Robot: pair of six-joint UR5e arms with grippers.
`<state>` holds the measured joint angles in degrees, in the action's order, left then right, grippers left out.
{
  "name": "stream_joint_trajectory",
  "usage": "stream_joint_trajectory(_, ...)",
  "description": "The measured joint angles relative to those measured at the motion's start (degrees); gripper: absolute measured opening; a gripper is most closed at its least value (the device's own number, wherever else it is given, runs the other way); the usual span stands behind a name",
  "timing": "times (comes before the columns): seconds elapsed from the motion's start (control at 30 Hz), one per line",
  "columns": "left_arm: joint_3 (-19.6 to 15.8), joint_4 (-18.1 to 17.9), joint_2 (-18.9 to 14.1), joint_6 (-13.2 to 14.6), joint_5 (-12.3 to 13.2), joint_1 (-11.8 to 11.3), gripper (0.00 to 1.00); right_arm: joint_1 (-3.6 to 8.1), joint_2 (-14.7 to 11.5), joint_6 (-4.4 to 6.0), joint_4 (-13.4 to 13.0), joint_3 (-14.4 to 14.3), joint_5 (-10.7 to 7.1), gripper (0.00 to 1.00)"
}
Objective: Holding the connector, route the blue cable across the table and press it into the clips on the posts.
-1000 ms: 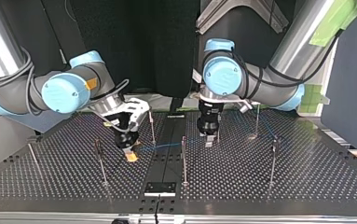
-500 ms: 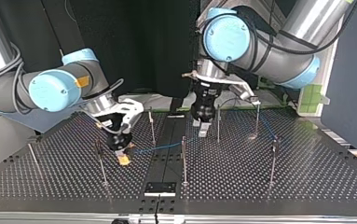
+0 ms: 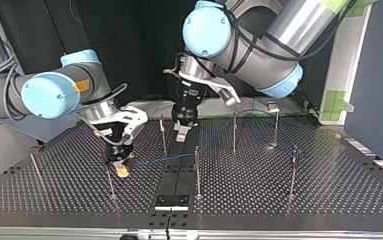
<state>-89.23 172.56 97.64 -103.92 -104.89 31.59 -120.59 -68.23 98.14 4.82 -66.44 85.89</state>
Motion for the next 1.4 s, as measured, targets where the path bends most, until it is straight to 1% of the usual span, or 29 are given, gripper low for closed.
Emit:
stream_joint_trajectory(0.1, 1.78, 1.64, 1.77, 0.03, -0.37, 1.2, 1.0, 0.09, -0.07, -0.03, 0.0, -0.05, 0.0, 0.0)
stream_joint_trajectory(0.23, 4.15, 3.3, 4.15, 0.01, -1.62, 1.78, 1.0, -0.04, -0.1, -0.1, -0.02, -0.31, -0.01, 0.0)
stream_joint_trajectory(0.37, 6.4, 3.87, 6.39, -0.05, -2.88, 1.52, 1.0, -0.17, -0.13, -0.22, -0.07, -0.54, -0.01, 0.0)
stream_joint_trajectory(0.6, 10.56, 4.0, 10.54, 0.15, -5.73, 0.91, 1.0, 0.13, -0.19, -0.3, -0.08, -0.58, -0.08, 0.0)
stream_joint_trajectory(0.7, 12.36, 4.33, 12.01, 0.06, -6.53, 0.7, 1.0, 0.25, -0.2, -0.3, -0.08, -0.58, -0.1, 0.0)
stream_joint_trajectory(0.87, 15.5, 6.1, 12.61, 0.13, -7.99, 0.95, 1.0, 0.37, -0.2, -0.3, -0.08, -0.59, -0.1, 0.0)
stream_joint_trajectory(1.0, 17.86, 8.28, 12.36, 0.31, -10.01, 1.54, 1.0, 0.68, -0.17, -0.3, -0.13, -0.59, -0.11, 0.0)
stream_joint_trajectory(1.07, 18.17, 9.17, 12.28, 0.36, -10.63, 1.95, 1.0, 0.84, -0.15, -0.3, -0.18, -0.59, -0.16, 0.0)
stream_joint_trajectory(1.17, 17.37, 9.46, 12.24, 0.38, -11.01, 2.75, 1.0, 1.13, -0.13, -0.25, -0.24, -0.58, -0.37, 0.0)
stream_joint_trajectory(1.3, 14.97, 7.69, 12.25, 0.35, -11.08, 3.6, 1.0, 1.38, -0.12, -0.15, -0.3, -0.6, -0.66, 0.0)
stream_joint_trajectory(1.4, 13.8, 6.03, 12.24, 0.35, -11.13, 3.69, 1.0, 1.42, -0.12, -0.08, -0.33, -0.6, -1.14, 0.0)
